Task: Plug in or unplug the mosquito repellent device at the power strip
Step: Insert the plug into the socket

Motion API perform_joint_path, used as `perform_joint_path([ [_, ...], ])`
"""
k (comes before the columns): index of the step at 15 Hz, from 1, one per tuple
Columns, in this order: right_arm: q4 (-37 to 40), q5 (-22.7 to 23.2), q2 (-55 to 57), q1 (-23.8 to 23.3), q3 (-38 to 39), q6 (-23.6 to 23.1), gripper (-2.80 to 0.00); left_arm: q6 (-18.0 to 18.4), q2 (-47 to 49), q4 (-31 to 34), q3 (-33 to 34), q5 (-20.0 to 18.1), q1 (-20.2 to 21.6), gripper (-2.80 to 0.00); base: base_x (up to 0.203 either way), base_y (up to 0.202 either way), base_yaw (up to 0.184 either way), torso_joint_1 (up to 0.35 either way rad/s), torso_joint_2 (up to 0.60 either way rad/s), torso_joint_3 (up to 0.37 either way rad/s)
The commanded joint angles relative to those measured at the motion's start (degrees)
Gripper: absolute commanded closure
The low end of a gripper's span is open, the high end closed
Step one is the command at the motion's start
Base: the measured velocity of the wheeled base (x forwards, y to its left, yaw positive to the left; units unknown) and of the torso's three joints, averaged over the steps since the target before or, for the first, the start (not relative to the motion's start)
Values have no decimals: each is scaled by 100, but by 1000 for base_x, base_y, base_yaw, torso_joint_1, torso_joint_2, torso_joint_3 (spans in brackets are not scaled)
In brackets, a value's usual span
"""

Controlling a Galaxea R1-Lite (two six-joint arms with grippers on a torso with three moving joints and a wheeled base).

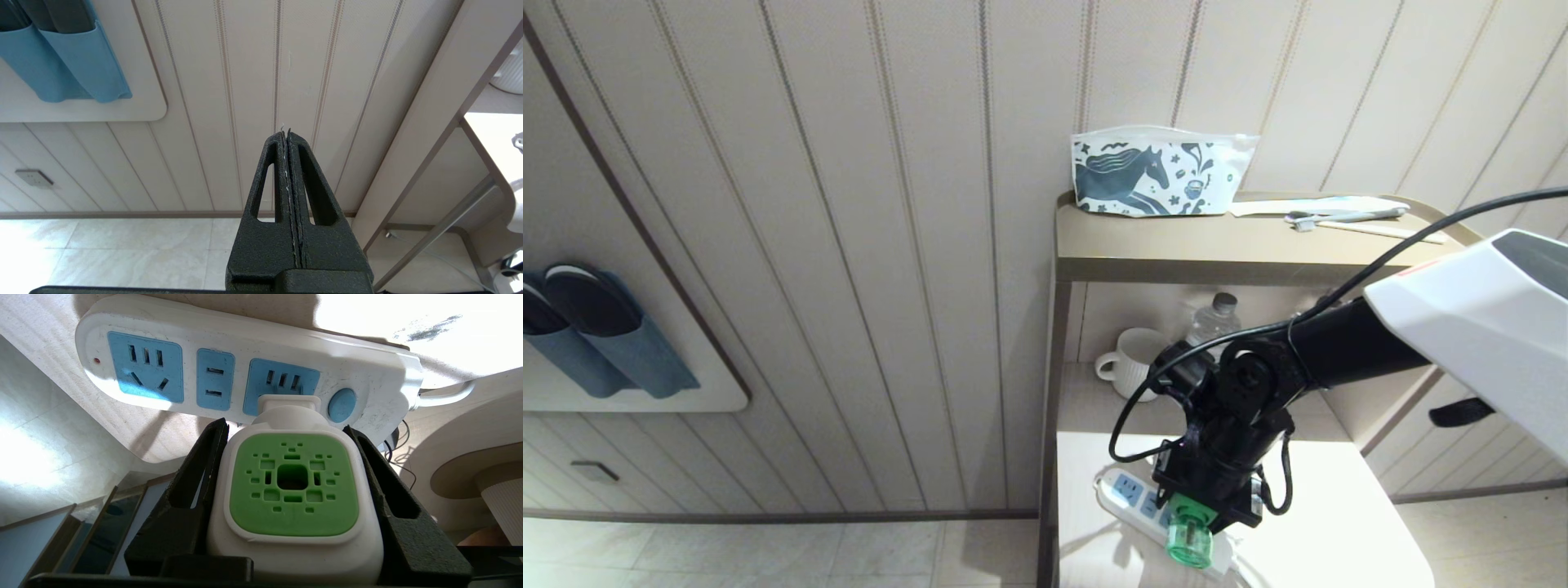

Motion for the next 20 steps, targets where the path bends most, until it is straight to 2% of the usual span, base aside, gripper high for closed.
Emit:
perform_joint_path([
  [1, 11, 6, 28, 23, -26, 29, 0, 2, -2, 1, 0, 0, 2, 0, 0, 0, 0, 0, 0, 0],
  [20, -45, -2, 14, 58, -40, 20, 0, 2, -2, 1, 0, 0, 2, 0, 0, 0, 0, 0, 0, 0],
])
